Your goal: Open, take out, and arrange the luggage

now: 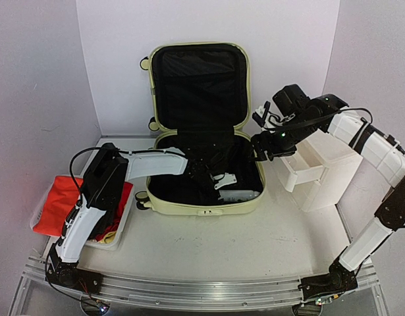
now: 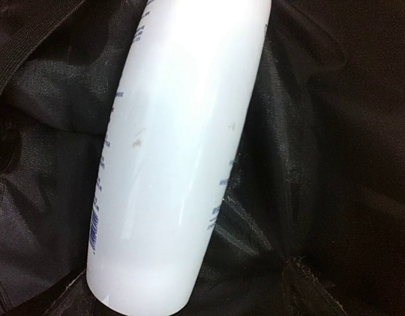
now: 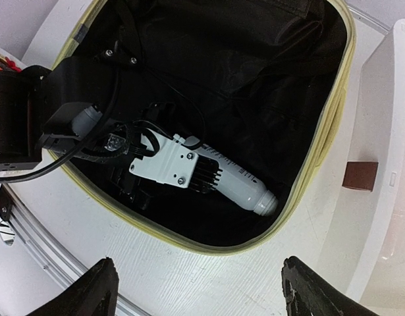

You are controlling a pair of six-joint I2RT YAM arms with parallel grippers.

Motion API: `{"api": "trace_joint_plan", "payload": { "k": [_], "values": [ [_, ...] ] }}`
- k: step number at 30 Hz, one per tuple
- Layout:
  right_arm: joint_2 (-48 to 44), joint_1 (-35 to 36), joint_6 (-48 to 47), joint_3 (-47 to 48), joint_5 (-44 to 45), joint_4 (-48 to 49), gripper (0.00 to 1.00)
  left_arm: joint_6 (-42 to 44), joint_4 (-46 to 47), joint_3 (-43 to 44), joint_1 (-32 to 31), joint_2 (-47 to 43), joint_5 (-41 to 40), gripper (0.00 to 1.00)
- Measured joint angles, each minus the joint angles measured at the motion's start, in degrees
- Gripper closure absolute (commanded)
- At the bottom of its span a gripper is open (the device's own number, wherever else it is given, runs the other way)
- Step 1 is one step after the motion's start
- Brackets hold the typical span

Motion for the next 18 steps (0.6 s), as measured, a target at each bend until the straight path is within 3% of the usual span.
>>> {"api": "trace_joint_plan", "payload": {
  "k": [10,12,15,16,18],
  "values": [
    [0.0,0.0,0.0,0.0,0.0,-0.3,0.14,0.2,2.8,-2.8,-0.1,-1.7,-0.6,0.07],
    [0.0,0.0,0.0,0.0,0.2,-0.3,0.14,1.3,8.0,-5.8,-0.3,-4.0,-4.5,0.15],
    [0.0,0.0,0.0,0.0,0.4,-0.3,0.14,2.9,13.0,-8.9,-0.5,-7.0,-7.1,0.40],
    [0.0,0.0,0.0,0.0,0.4,-0.3,0.14,3.1,13.7,-9.5,-0.5,-7.8,-7.8,0.41],
    [0.0,0.0,0.0,0.0,0.5,-0.3,0.14,3.9,15.0,-9.8,-0.5,-8.9,-8.1,0.29]
  ]
}}
